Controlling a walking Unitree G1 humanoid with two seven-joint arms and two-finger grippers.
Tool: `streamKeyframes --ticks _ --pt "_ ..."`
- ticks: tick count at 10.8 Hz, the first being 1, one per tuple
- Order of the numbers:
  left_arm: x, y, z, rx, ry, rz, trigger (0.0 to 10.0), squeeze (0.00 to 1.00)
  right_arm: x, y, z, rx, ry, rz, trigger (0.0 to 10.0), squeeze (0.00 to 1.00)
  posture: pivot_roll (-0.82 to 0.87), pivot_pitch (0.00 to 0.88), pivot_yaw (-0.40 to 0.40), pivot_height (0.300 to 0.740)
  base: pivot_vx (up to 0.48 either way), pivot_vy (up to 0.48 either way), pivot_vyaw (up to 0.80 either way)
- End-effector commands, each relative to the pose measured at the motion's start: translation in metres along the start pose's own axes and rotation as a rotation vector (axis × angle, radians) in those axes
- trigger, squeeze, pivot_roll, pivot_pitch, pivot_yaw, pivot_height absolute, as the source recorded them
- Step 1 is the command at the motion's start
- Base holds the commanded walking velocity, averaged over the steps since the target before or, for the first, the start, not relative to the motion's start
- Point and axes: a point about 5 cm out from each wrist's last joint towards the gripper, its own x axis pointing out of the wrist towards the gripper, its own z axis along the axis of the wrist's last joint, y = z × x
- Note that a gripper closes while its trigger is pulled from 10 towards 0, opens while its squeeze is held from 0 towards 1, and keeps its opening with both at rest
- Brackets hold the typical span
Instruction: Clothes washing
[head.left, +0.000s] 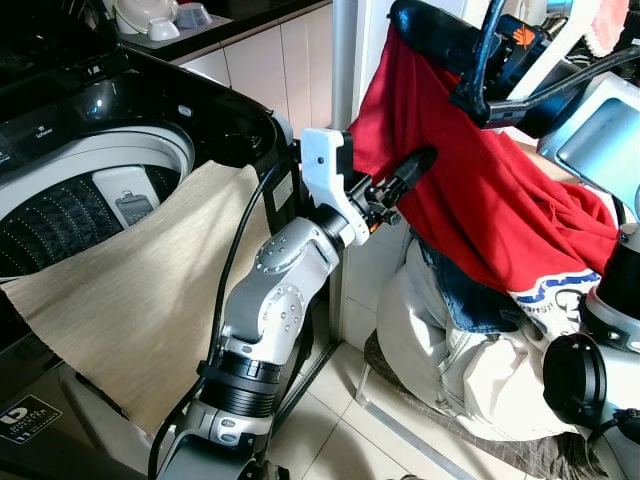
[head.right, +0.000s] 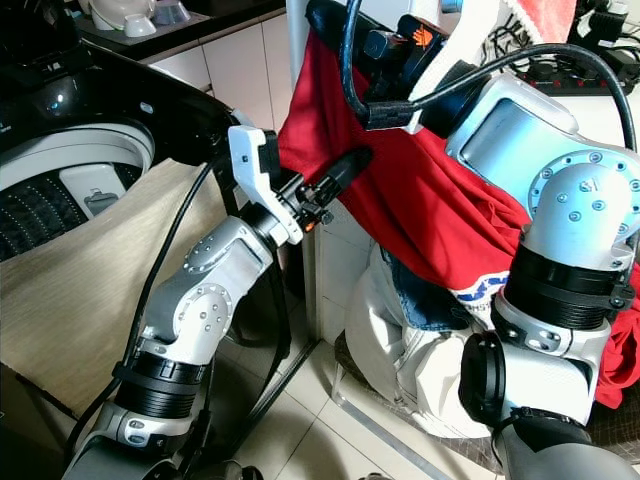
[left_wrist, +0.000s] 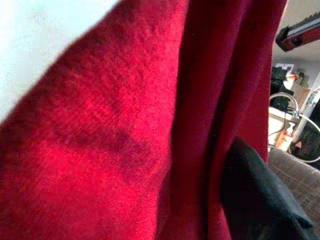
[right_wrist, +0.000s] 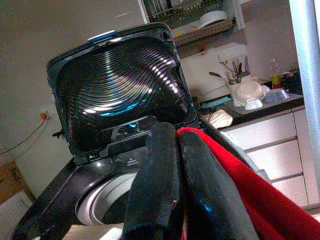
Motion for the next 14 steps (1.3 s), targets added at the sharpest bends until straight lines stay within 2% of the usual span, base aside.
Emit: streamKeyframes --ticks 1,3,4,5,6,7,9,11,12,13,14 --pt "0.004 -0.003 -0.002 -0.033 -0.022 0.014 0.0 0.00 -0.001 0.001 0.003 -0.011 -0.020 -0.002 0.0 0.00 -0.13 0.000 0.062 0.740 0.000 0.000 0.00" --pt "0.003 0.000 -0.002 -0.023 -0.024 0.032 0.0 0.00 -0.002 -0.002 0.003 -0.007 -0.024 -0.021 1.2 0.00 -0.13 0.000 0.069 0.740 0.000 0.000 0.00" --pt "0.000 0.004 0.000 -0.024 -0.037 0.053 0.0 0.00 -0.004 -0.005 0.003 -0.011 -0.026 -0.049 2.8 0.00 -0.13 0.000 0.070 0.740 0.000 0.000 0.00" --pt "-0.007 0.016 0.004 -0.011 -0.053 0.102 0.0 0.00 -0.013 -0.024 0.001 -0.006 -0.044 -0.186 10.0 0.00 -0.13 0.000 0.068 0.740 0.000 0.000 0.00" --pt "-0.011 0.023 0.006 0.003 -0.055 0.125 0.0 0.00 -0.020 -0.037 -0.001 0.025 -0.057 -0.263 10.0 0.00 -0.13 0.000 0.068 0.740 0.000 0.000 0.00" --pt "-0.023 0.039 0.019 0.026 -0.069 0.149 0.0 0.00 -0.039 -0.057 -0.016 0.113 -0.052 -0.362 10.0 1.00 -0.13 0.000 0.072 0.740 0.000 0.000 0.00" --pt "-0.027 0.045 0.023 0.051 -0.066 0.159 0.0 0.00 -0.047 -0.063 -0.018 0.122 -0.074 -0.418 10.0 1.00 -0.12 0.000 0.070 0.740 0.000 0.000 0.00" --pt "-0.028 0.046 0.022 0.051 -0.062 0.162 0.0 0.00 -0.051 -0.062 -0.017 0.124 -0.088 -0.415 10.0 1.00 -0.13 0.000 0.077 0.740 0.000 0.000 0.00" --pt "-0.025 0.041 0.019 0.046 -0.054 0.141 0.0 0.00 -0.052 -0.059 -0.016 0.090 -0.085 -0.406 10.0 1.00 -0.13 0.000 0.077 0.740 0.000 0.000 0.00" --pt "-0.023 0.039 0.018 0.050 -0.051 0.136 0.0 0.00 -0.052 -0.057 -0.016 0.001 -0.040 -0.422 10.0 1.00 -0.13 0.000 0.079 0.740 0.000 0.000 0.00" --pt "-0.023 0.039 0.019 0.070 -0.042 0.131 0.0 0.00 -0.052 -0.054 -0.020 -0.045 0.005 -0.416 10.0 0.49 -0.13 0.000 0.076 0.740 0.000 0.000 0.00"
